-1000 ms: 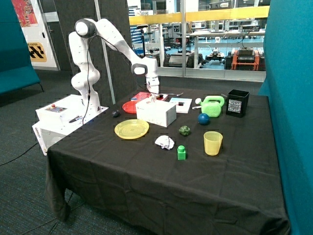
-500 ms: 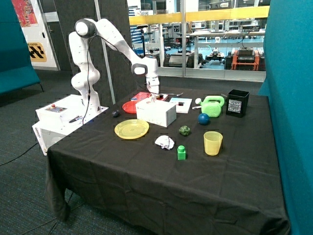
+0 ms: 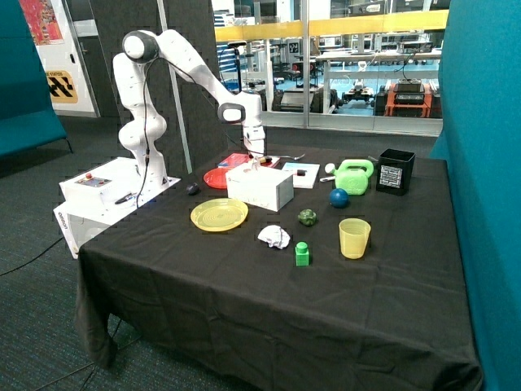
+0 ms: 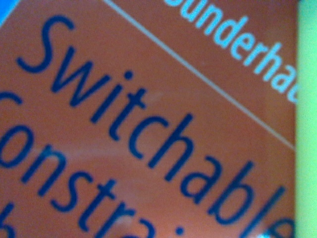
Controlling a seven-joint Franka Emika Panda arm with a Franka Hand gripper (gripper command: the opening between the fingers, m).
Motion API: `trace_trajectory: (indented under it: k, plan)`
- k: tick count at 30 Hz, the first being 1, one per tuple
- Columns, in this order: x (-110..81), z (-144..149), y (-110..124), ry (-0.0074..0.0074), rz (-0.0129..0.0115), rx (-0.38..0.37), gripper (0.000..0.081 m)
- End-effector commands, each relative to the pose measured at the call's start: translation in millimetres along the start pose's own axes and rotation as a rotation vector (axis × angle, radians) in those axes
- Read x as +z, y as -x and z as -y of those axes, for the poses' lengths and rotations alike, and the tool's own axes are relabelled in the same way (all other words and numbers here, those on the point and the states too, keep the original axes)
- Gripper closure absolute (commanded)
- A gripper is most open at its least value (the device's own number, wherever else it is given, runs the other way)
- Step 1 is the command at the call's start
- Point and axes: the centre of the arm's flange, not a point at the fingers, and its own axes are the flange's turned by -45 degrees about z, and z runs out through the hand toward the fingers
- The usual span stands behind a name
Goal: Put a highlighter on each book
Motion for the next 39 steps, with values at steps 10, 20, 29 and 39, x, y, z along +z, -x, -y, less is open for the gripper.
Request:
trace_trajectory:
  k: [10, 20, 29, 39]
  plan:
    - [-50.5, -30, 11, -0.0075, -0.0029, 0.022, 0.0161]
    - [-82.9, -65, 24, -0.0075, -0.0028, 0.068, 0.0374]
    - [-106.4, -102, 40, -0.0076, -0.0025, 0.134, 0.0319]
    - [-110.1, -149, 71, -0.0077, -0.0022, 0.215, 0.0005]
